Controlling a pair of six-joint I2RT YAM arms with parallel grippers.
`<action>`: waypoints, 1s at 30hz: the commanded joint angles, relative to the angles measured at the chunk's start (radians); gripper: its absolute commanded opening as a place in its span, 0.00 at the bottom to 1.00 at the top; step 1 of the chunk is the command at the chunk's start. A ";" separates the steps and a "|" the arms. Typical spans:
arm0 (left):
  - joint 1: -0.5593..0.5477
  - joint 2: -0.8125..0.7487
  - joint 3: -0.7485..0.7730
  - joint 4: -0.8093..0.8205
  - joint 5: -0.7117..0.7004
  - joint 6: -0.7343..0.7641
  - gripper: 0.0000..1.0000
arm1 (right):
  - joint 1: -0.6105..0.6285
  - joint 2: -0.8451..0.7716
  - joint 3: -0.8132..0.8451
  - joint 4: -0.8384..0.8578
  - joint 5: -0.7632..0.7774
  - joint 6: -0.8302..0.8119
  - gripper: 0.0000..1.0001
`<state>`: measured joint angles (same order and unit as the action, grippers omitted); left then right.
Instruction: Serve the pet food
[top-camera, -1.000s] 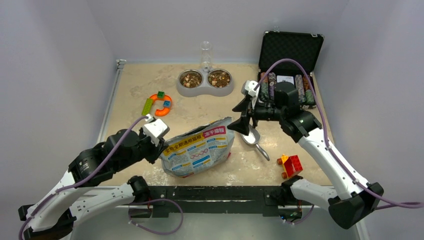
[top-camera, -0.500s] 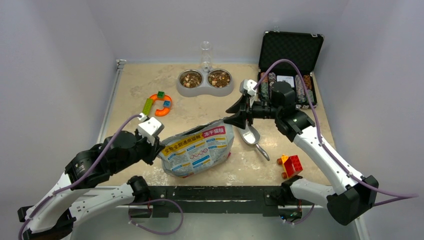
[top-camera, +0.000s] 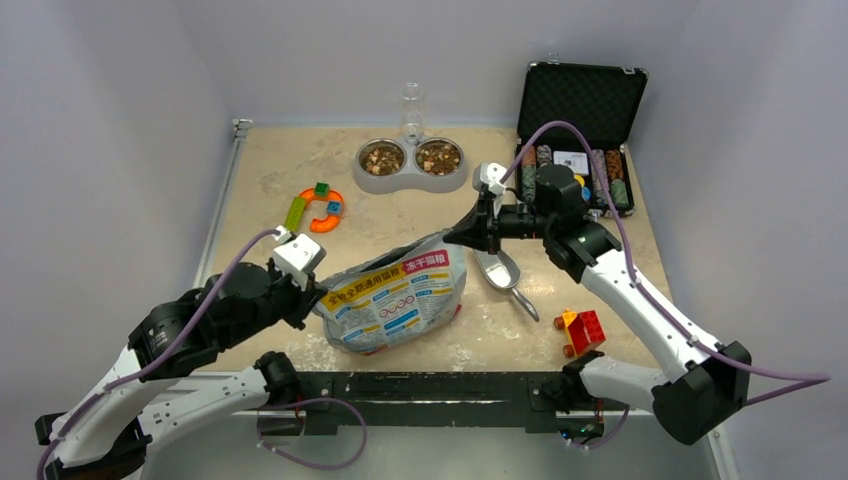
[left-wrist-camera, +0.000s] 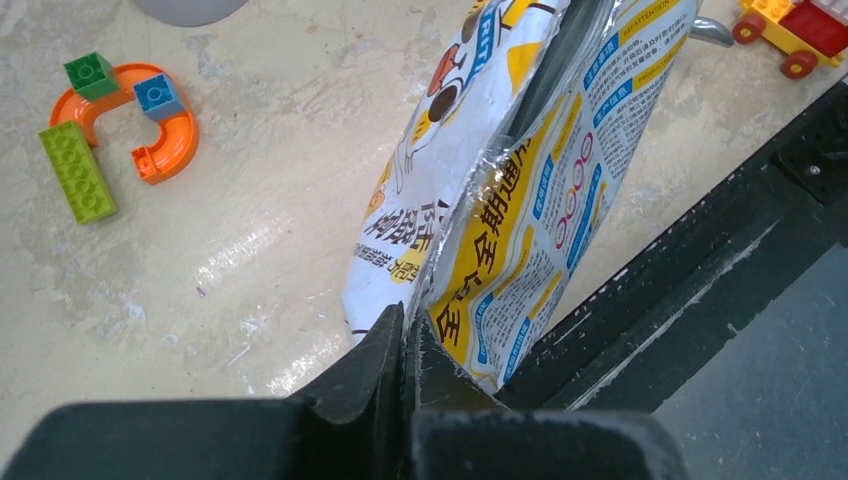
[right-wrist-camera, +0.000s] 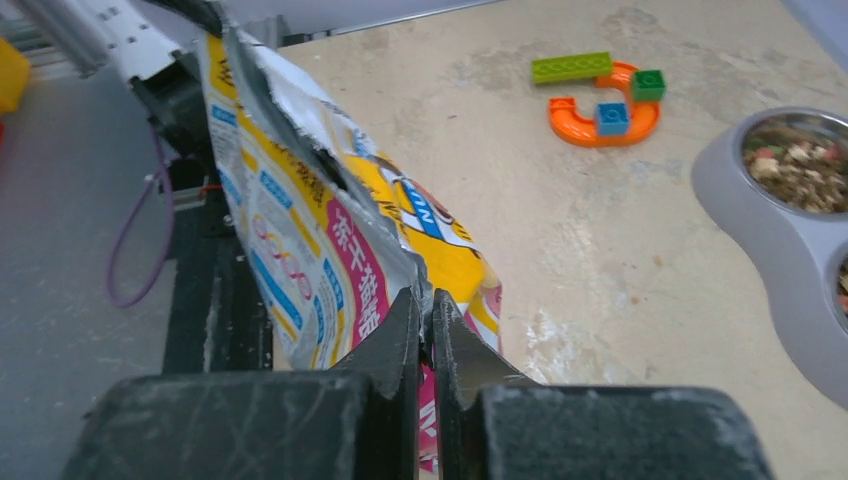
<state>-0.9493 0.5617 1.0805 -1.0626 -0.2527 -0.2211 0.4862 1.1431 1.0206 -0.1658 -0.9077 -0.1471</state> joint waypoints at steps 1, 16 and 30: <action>0.010 0.003 0.024 -0.021 -0.188 -0.040 0.00 | -0.007 -0.025 0.013 0.009 0.258 0.054 0.00; 0.011 -0.012 -0.054 0.186 -0.279 -0.082 0.00 | -0.057 -0.291 -0.197 0.115 0.382 0.185 0.00; 0.012 0.303 0.576 -0.445 -0.141 -0.683 0.61 | -0.041 -0.225 -0.086 0.034 0.408 0.090 0.00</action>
<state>-0.9424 0.8234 1.4788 -1.2903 -0.4213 -0.6403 0.4698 0.9112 0.8474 -0.1387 -0.6399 0.0216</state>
